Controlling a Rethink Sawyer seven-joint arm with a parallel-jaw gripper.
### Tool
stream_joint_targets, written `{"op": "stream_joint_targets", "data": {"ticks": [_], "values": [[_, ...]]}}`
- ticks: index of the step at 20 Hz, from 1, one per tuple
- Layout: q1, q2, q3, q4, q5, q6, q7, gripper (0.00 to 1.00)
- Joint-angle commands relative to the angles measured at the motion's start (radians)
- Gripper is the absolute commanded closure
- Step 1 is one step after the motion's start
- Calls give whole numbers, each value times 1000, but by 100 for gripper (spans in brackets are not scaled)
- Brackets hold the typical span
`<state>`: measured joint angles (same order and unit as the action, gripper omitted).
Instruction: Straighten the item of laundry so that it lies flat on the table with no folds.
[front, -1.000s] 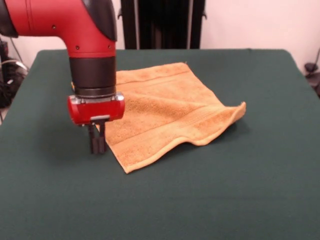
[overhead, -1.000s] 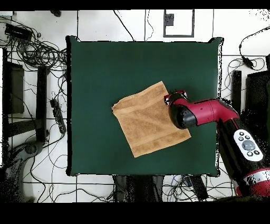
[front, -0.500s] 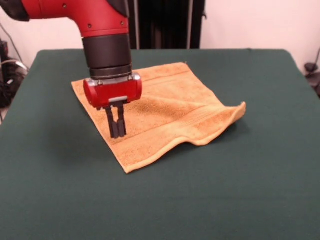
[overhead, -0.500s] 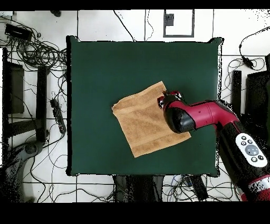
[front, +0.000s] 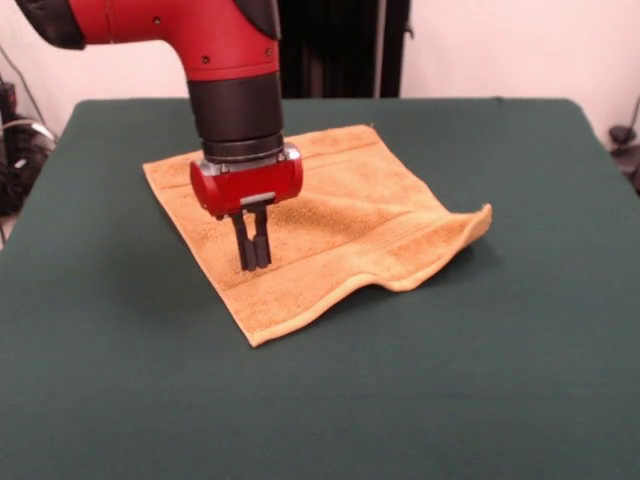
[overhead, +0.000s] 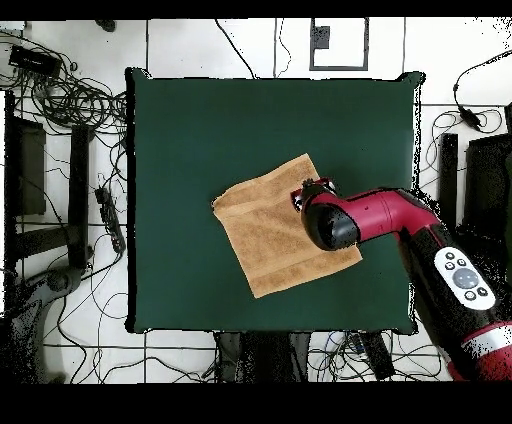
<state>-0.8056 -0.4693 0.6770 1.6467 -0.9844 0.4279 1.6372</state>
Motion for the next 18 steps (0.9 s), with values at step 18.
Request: {"op": "stream_joint_targets", "data": {"ticks": [18], "values": [[-93, 183, 80, 23, -140, -11, -389, 100]]}}
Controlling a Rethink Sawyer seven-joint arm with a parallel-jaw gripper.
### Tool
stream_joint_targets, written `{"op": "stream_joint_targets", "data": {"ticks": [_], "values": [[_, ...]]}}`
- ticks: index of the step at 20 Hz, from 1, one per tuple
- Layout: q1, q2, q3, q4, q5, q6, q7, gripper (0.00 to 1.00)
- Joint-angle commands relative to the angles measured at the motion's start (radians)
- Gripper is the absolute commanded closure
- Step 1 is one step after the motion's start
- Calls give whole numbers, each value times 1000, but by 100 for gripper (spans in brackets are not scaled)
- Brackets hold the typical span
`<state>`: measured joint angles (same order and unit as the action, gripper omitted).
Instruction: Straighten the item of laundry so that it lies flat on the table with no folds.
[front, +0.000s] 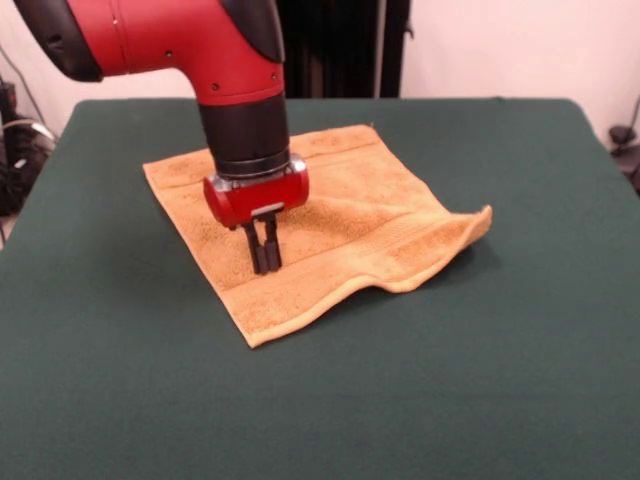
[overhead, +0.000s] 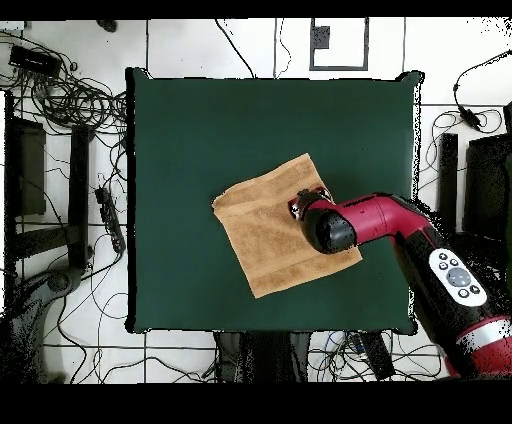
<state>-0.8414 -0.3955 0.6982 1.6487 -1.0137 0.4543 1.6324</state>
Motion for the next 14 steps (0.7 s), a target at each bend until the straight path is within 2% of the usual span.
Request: {"op": "stream_joint_targets", "data": {"ticks": [1, 7, 14], "values": [[-65, 107, 68, 26, -117, -50, -382, 100], [-64, 90, 67, 24, -161, -91, -352, 100], [-45, 127, 41, -30, -208, -120, -337, 100]]}}
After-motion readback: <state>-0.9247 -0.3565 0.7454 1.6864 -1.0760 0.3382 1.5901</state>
